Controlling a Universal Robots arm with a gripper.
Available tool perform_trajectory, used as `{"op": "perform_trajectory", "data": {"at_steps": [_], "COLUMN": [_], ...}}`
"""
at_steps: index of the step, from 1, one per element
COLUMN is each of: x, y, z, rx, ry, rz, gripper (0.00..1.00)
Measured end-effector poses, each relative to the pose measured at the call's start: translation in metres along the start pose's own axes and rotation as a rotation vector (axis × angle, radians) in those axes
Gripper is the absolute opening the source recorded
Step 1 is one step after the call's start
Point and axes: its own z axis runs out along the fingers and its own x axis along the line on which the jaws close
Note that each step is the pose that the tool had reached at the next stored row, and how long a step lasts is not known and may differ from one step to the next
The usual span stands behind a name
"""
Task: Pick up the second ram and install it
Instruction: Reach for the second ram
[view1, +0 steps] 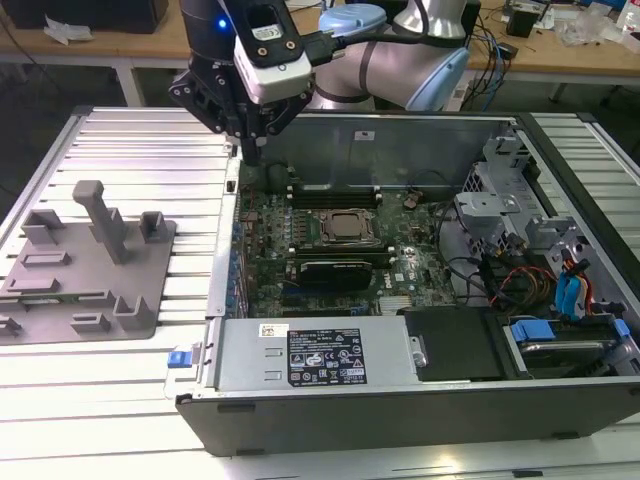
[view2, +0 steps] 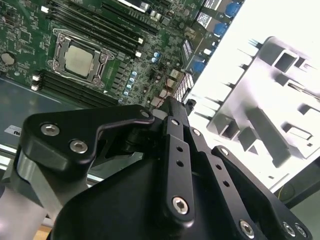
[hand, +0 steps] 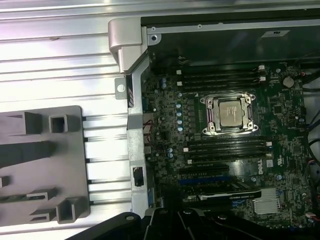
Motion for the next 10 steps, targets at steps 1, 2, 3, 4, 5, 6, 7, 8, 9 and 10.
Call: {"op": "perform_trajectory", "data": {"at_steps": [1, 2, 3, 4, 5, 6, 7, 8, 9, 10], "x": [0.0005, 0.0018, 0.0038, 0.0063, 0.0082, 0.0096, 0.0110, 0.0122, 0.0134, 0.0154], "y": [-0.0001, -0.0002, -0.0003, -0.0005, -0.0006, -0.0007, -0.0008, -0.0009, -0.0010, -0.0012], "z": [-0.0001, -0.0001, -0.0001, -0.0001, -0.0001, -0.0002, -0.0002, -0.0003, -0.0003, -0.0003], "rx": [0.0001, 0.0001, 0.0000, 0.0000, -0.0001, 0.0000, 0.0000, 0.0000, 0.0001, 0.0000], "ry": [0.0001, 0.0001, 0.0001, 0.0000, -0.0001, 0.0000, 0.0000, 0.0001, 0.0000, 0.0000], "rz": [0.000, 0.000, 0.000, 0.000, 0.000, 0.000, 0.000, 0.000, 0.000, 0.000], "gripper": [0.08, 0.08, 0.08, 0.08, 0.08, 0.08, 0.08, 0.08, 0.08, 0.08]}}
